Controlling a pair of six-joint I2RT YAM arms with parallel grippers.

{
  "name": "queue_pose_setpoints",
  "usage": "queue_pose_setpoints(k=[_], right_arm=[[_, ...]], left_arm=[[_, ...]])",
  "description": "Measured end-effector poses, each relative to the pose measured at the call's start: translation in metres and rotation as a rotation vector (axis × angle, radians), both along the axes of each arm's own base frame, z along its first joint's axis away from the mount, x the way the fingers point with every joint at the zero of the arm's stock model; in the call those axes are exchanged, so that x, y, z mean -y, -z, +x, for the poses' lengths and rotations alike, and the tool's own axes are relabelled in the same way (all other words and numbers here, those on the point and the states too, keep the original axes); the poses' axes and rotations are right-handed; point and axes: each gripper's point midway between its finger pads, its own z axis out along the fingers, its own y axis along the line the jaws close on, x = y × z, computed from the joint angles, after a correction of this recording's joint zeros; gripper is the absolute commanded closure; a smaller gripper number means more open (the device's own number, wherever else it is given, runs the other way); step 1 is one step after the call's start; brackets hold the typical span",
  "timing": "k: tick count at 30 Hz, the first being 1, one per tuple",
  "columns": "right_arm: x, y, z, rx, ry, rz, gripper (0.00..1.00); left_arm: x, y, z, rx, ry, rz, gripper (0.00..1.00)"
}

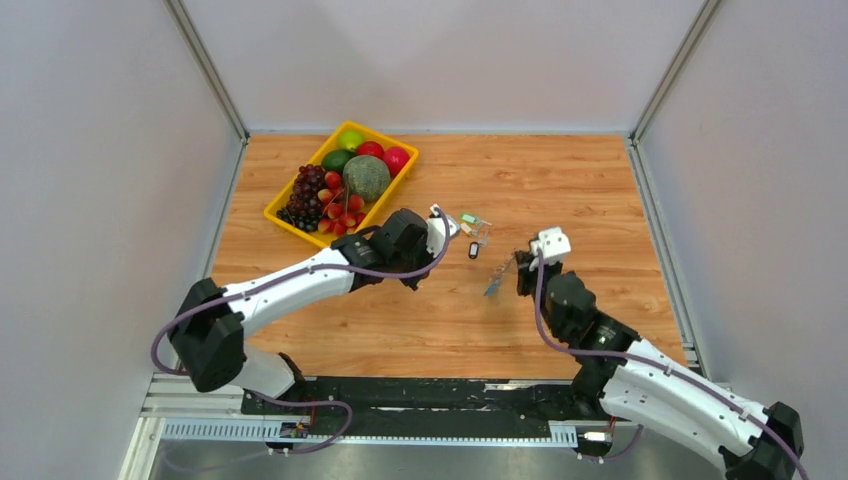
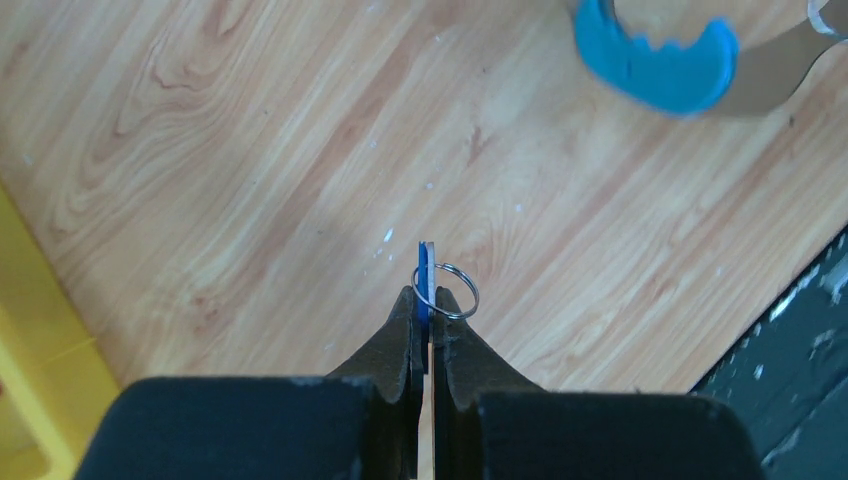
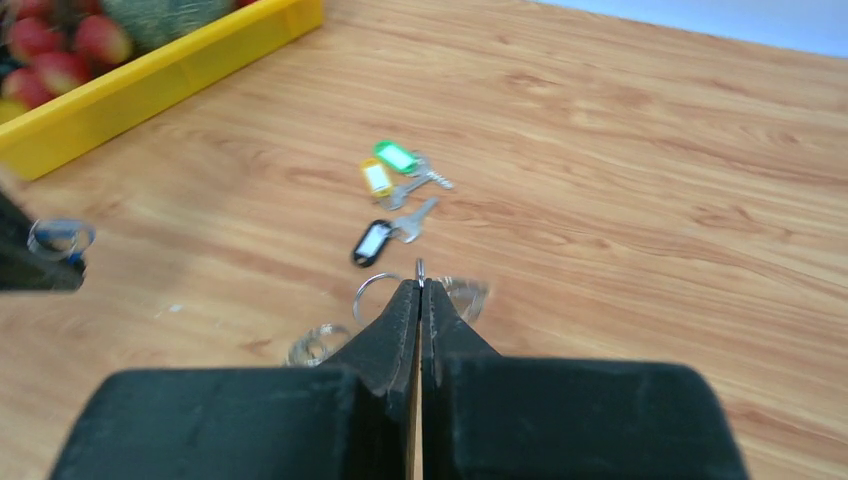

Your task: Remove the keys from the keyring

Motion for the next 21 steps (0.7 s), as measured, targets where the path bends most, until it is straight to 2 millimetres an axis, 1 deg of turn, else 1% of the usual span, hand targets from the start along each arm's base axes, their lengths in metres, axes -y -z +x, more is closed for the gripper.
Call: queue_pose_setpoints(k=[2, 3, 5, 7, 10, 11, 12, 13, 14, 16, 17, 18, 19, 20, 21], right_arm=[[0.015, -0.005, 0.020, -0.044, 0.052, 0.013, 1.00], [0.021, -0.007, 0.029, -0.063, 0.072, 0.023, 1.00], [0.035, -0.009, 0.046, -0.100, 0.114, 0.037, 1.00], [0.045, -0.007, 0.060, -0.140, 0.146, 0.046, 1.00], [0.055, 0.003, 0.078, -0.207, 0.178, 0.041, 0.99], [0.056, 0.007, 0.081, -0.223, 0.181, 0.037, 0.95], [0.056, 0.012, 0.084, -0.241, 0.180, 0.035, 0.85], [0.055, 0.016, 0.086, -0.259, 0.175, 0.035, 0.73], [0.053, 0.018, 0.087, -0.269, 0.170, 0.040, 0.63], [0.052, 0.020, 0.090, -0.280, 0.166, 0.040, 0.39], [0.051, 0.020, 0.091, -0.282, 0.165, 0.044, 0.28], [0.051, 0.019, 0.091, -0.284, 0.167, 0.051, 0.18], [0.051, 0.016, 0.092, -0.283, 0.166, 0.056, 0.12], [0.051, 0.014, 0.092, -0.280, 0.169, 0.066, 0.08], [0.050, 0.010, 0.093, -0.275, 0.173, 0.076, 0.07]], left_arm=[[0.006, 0.009, 0.010, -0.050, -0.055, -0.037, 1.00], [0.012, 0.016, 0.016, -0.088, -0.080, -0.063, 1.00], [0.016, 0.022, 0.024, -0.118, -0.108, -0.083, 1.00], [0.030, 0.028, 0.038, -0.156, -0.133, -0.122, 1.00], [0.055, 0.036, 0.056, -0.198, -0.140, -0.174, 1.00], [0.064, 0.040, 0.062, -0.216, -0.139, -0.190, 1.00], [0.072, 0.044, 0.067, -0.230, -0.139, -0.205, 1.00], [0.079, 0.048, 0.071, -0.249, -0.138, -0.219, 0.99], [0.084, 0.052, 0.074, -0.266, -0.139, -0.230, 0.97], [0.094, 0.061, 0.080, -0.303, -0.140, -0.255, 0.90], [0.096, 0.065, 0.082, -0.319, -0.142, -0.264, 0.85], [0.097, 0.068, 0.083, -0.335, -0.147, -0.271, 0.81], [0.097, 0.071, 0.085, -0.348, -0.152, -0.278, 0.70], [0.097, 0.073, 0.087, -0.356, -0.160, -0.283, 0.63], [0.096, 0.075, 0.089, -0.366, -0.170, -0.291, 0.50]])
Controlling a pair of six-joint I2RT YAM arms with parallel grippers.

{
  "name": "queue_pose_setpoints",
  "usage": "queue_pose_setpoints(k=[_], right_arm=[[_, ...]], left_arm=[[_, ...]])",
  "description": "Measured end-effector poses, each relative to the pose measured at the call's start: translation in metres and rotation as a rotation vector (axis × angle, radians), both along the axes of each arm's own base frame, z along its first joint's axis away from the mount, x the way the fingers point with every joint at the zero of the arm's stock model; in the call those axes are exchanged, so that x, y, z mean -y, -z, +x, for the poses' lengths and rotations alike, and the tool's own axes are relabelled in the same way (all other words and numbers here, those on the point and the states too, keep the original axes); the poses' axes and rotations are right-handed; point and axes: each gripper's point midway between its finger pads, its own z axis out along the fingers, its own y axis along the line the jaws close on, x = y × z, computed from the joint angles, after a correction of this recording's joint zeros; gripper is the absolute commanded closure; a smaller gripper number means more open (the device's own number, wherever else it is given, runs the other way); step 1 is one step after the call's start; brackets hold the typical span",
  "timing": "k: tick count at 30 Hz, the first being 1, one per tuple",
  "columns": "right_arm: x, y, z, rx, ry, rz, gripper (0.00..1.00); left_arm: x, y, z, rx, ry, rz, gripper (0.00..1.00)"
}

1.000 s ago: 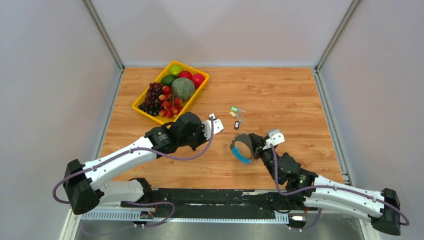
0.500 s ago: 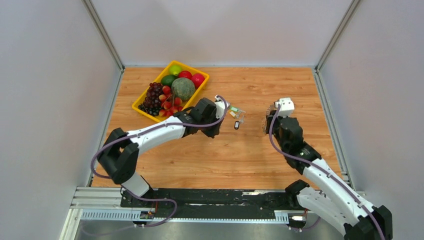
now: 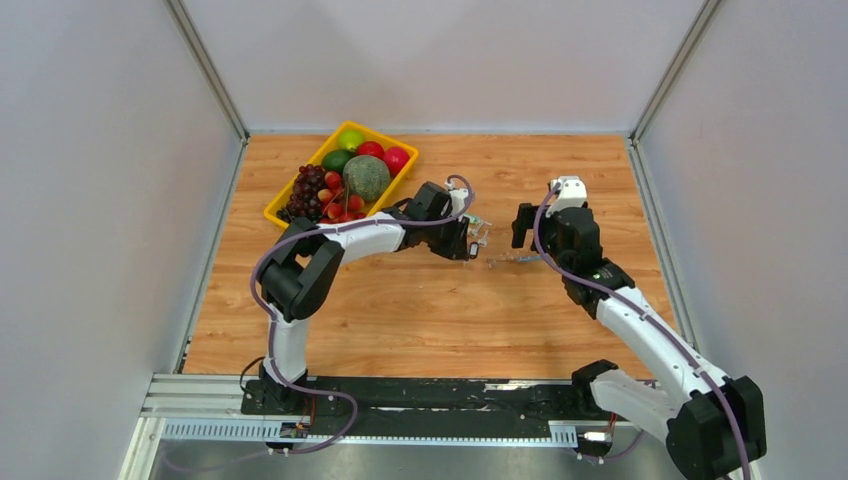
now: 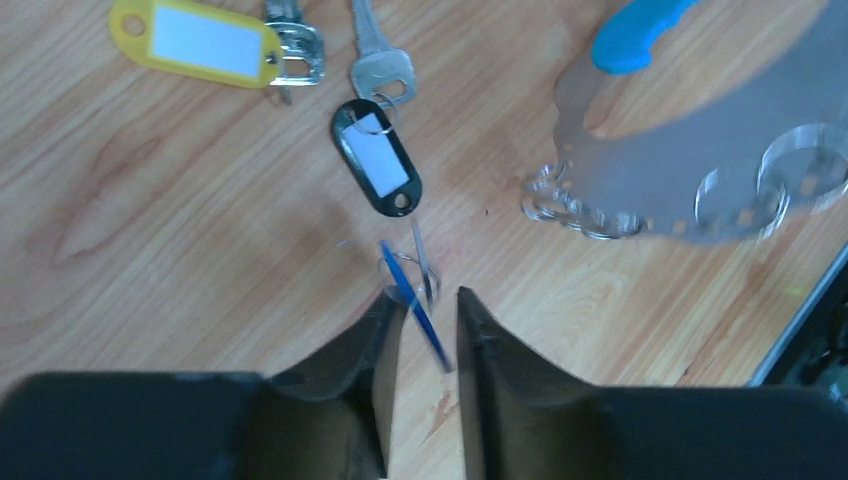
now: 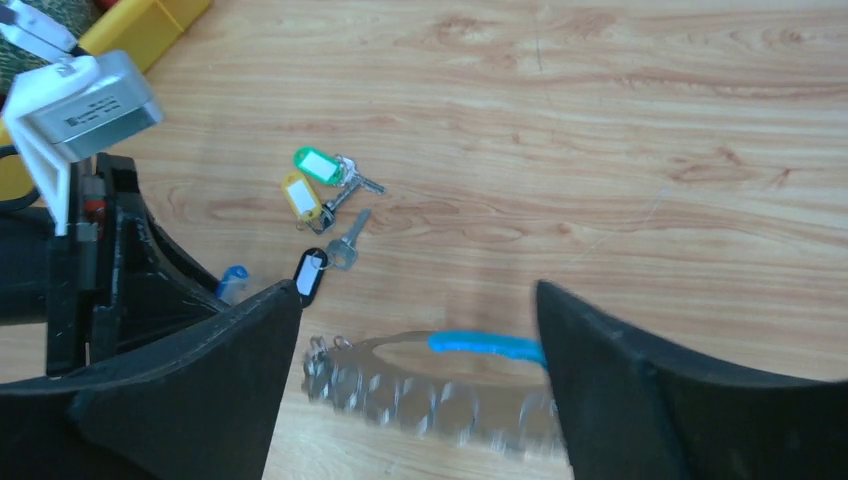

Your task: Remove the keys from the keyring

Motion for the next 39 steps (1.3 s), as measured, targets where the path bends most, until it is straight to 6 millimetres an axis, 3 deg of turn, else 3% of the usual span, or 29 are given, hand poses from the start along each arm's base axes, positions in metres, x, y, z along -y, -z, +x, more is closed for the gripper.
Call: queue_pose_setpoints(k=[1, 2, 4, 8, 13, 18, 21, 26, 29, 32, 39], right_arm=[[0.000, -0.004, 0.001, 0.008, 0.004, 0.005, 0.06], [0.001, -0.009, 0.001, 0.020, 0.009, 0.012, 0.05], [0.001, -0.019, 0.001, 0.042, 0.016, 0.027, 0.04], [0.008, -0.036, -0.001, 0.080, 0.075, 0.075, 0.04], [0.012, -0.046, -0.006, 0.082, 0.111, 0.124, 0.02], [0.013, -0.073, -0.019, 0.134, 0.105, 0.185, 0.00], [0.016, -0.102, -0.032, 0.204, 0.093, 0.229, 0.00], [0.021, -0.159, -0.052, 0.336, 0.065, 0.293, 0.00], [0.024, -0.193, -0.065, 0.414, 0.044, 0.325, 0.00], [0.028, -0.227, -0.082, 0.498, 0.017, 0.352, 0.00], [0.028, -0.244, -0.094, 0.543, -0.017, 0.360, 0.00]], left_arm=[[-0.001, 0.001, 0.002, -0.003, -0.005, -0.004, 0.45], [-0.002, 0.001, 0.004, -0.004, -0.012, -0.008, 0.26], [-0.003, -0.001, 0.010, -0.002, -0.029, -0.019, 0.03], [-0.008, -0.006, 0.019, 0.013, -0.070, -0.033, 0.00], [-0.036, -0.025, 0.020, 0.061, -0.148, -0.027, 0.00], [-0.077, -0.089, 0.021, 0.202, -0.268, -0.078, 0.00], [-0.108, -0.149, 0.012, 0.335, -0.364, -0.154, 0.00], [-0.155, -0.270, -0.020, 0.587, -0.484, -0.350, 0.00], [-0.180, -0.315, -0.039, 0.692, -0.537, -0.417, 0.00], [-0.199, -0.336, -0.053, 0.756, -0.563, -0.430, 0.00], [-0.216, -0.333, -0.068, 0.802, -0.550, -0.360, 0.00]])
